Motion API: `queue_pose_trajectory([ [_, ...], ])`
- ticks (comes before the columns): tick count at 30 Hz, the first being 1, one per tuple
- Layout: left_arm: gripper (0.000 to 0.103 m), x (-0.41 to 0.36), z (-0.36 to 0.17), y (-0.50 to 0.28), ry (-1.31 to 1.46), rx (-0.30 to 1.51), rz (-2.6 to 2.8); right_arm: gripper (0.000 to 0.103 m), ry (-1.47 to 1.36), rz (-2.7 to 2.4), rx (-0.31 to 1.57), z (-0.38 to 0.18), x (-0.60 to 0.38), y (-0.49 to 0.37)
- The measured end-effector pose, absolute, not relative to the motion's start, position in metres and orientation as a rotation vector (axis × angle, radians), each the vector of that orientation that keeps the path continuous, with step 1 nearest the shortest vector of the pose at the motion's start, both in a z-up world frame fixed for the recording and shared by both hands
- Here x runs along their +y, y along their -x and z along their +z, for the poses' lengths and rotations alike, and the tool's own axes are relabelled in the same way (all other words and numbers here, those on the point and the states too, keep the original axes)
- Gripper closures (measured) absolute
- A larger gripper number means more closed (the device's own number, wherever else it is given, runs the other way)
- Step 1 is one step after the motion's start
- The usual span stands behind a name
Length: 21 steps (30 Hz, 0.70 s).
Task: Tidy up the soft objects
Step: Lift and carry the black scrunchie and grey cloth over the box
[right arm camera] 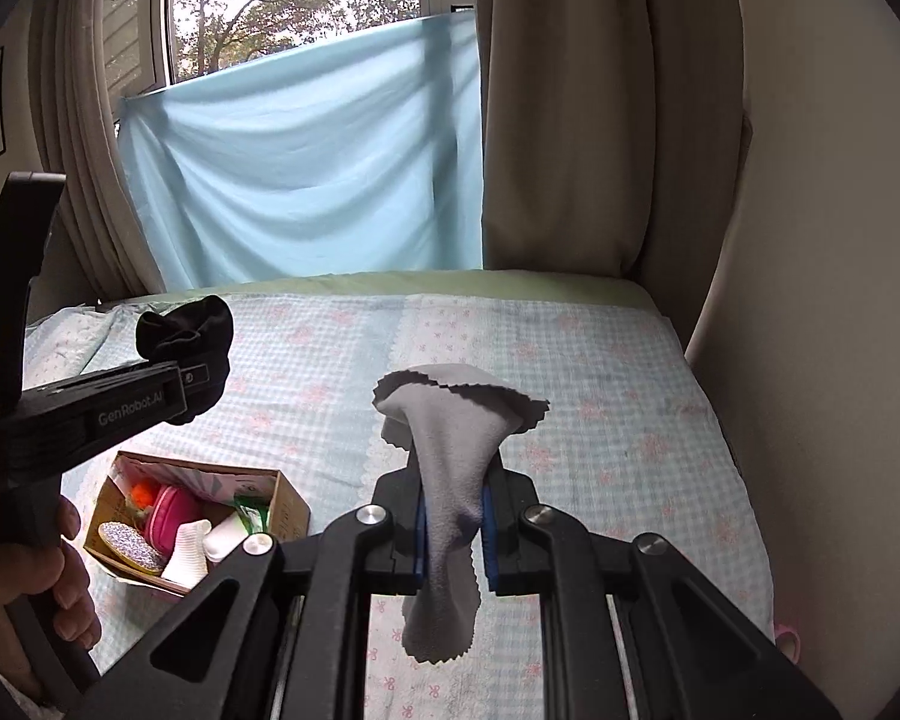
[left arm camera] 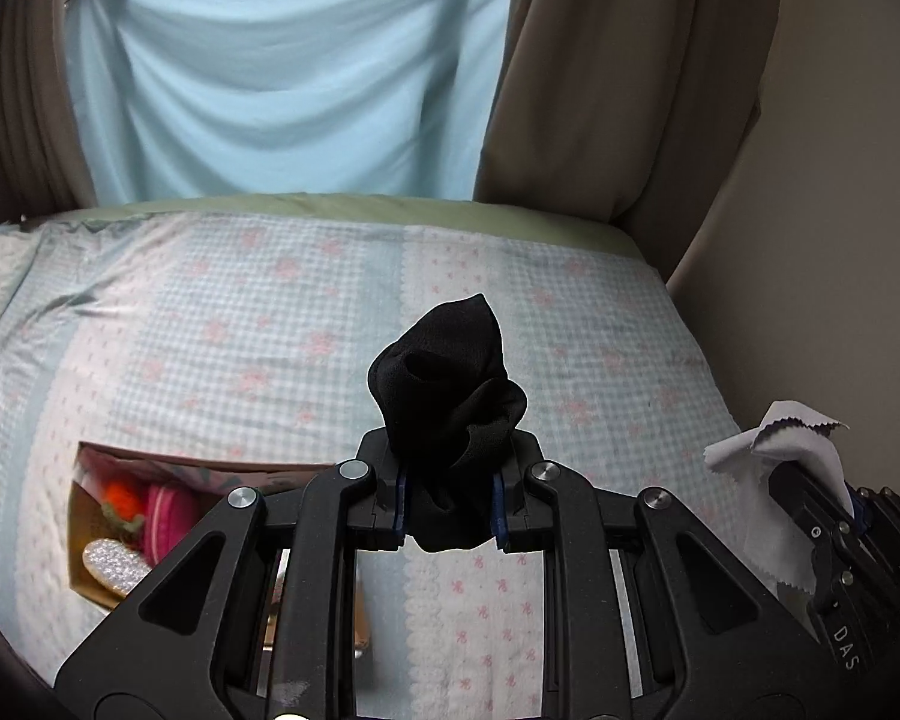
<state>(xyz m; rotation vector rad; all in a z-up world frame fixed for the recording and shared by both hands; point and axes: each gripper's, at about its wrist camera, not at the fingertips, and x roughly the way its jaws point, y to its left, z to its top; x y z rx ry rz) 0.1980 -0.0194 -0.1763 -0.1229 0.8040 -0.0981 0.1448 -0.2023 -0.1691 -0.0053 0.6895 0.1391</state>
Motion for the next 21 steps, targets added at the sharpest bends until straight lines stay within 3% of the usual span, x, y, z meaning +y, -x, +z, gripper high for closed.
queue_pose_trajectory([
  [10, 0.086, 0.088, -0.136, -0.134, 0.110, 0.803, -0.030, 0.090, -0.015, 0.216, 0.693, -0.138, -0.112, -0.127],
  [21, 0.086, 0.202, -0.171, -0.113, 0.100, 0.907, 0.001, 0.090, -0.060, 0.287, 0.858, -0.186, -0.025, -0.143],
])
